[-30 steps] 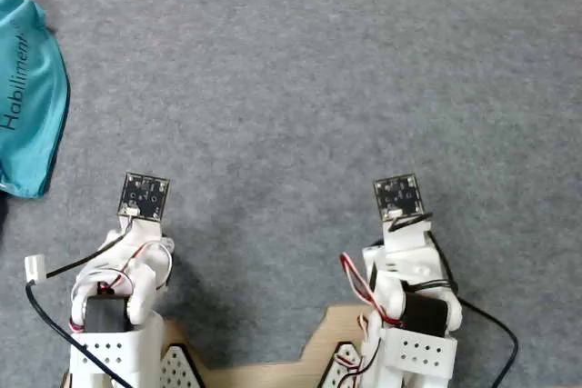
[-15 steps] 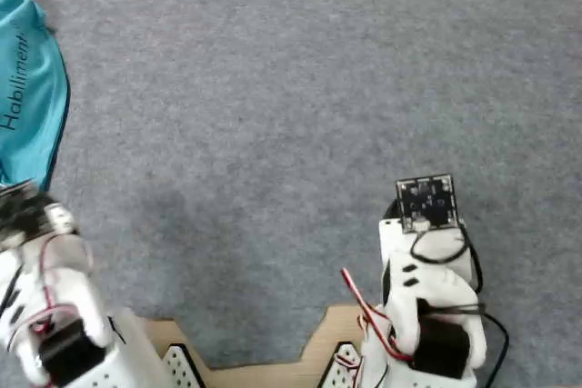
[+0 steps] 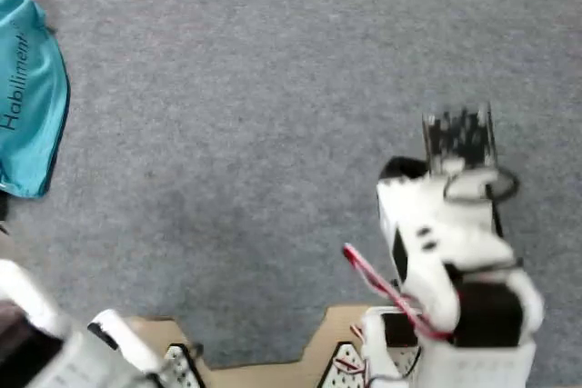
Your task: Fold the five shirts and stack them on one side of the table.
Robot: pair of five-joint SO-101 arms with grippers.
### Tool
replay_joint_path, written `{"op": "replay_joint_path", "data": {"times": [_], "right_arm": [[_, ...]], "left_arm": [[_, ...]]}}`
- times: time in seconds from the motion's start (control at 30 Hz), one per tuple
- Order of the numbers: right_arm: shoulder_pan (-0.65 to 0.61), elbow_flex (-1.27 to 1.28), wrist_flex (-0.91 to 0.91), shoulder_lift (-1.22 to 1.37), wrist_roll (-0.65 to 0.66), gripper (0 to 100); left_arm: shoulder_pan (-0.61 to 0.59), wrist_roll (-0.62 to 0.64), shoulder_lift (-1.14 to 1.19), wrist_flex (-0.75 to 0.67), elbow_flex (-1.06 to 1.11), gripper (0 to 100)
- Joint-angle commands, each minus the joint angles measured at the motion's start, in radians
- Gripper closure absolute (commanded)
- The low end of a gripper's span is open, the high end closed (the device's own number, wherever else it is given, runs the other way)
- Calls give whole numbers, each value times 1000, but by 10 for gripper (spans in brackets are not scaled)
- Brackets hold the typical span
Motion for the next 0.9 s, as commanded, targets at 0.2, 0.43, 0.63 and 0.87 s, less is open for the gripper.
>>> {"op": "replay_joint_path", "data": {"times": [0.2, 0.43, 0.63, 0.87], "right_arm": [[-346, -420, 0, 487, -138, 990], [-461, -470, -94, 773, -175, 990], [-512, -470, -241, 900, -167, 990], [-542, -472, -293, 972, -167, 990]], "left_arm": [[-175, 124, 693, 262, -580, 980], [-180, 132, 1033, 245, -720, 980], [-178, 130, 1222, 74, -723, 978], [-123, 135, 1397, -71, -724, 843]]}}
